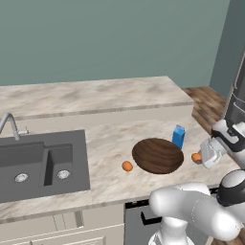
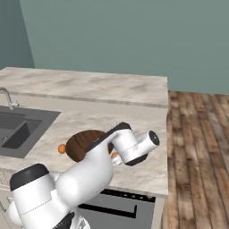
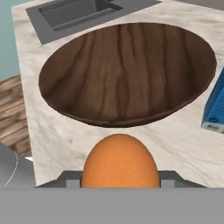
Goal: Gather the eggs and milk located in the vicinity of the sink area and place them right next to the bowl.
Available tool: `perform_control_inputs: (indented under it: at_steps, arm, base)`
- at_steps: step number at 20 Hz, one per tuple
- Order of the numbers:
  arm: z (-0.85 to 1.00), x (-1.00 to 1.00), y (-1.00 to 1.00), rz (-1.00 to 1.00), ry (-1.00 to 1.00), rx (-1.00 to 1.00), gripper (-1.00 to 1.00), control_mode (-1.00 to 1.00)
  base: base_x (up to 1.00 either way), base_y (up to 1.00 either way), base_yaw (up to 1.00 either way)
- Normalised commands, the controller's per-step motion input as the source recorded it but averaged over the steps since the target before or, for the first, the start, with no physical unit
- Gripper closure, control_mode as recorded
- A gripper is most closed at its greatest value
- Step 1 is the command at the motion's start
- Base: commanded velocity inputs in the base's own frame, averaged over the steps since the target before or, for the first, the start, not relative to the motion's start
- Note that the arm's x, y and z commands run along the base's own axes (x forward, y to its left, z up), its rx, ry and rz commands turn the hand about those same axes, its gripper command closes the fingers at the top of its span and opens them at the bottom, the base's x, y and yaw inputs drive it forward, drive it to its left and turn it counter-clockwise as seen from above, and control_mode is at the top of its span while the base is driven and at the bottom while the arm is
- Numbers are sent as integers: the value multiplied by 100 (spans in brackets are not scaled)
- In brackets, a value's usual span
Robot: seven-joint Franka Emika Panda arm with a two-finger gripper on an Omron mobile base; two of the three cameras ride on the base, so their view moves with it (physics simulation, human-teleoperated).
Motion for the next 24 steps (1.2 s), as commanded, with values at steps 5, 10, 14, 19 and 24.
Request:
perform_control_inputs:
  at_steps: [5,10,14,19,24]
  arm:
    - [-8,1,0,0,1,-7,100,-100]
    - [-35,7,2,0,0,-7,100,-100]
    - [-17,11,4,0,0,-5,100,-100]
    - [0,11,7,0,0,-4,100,-100]
    - [0,5,10,0,0,-2,100,-100]
  base:
    - [0,0,0]
    - [0,0,0]
    - [0,0,0]
    - [0,0,0]
    - [0,0,0]
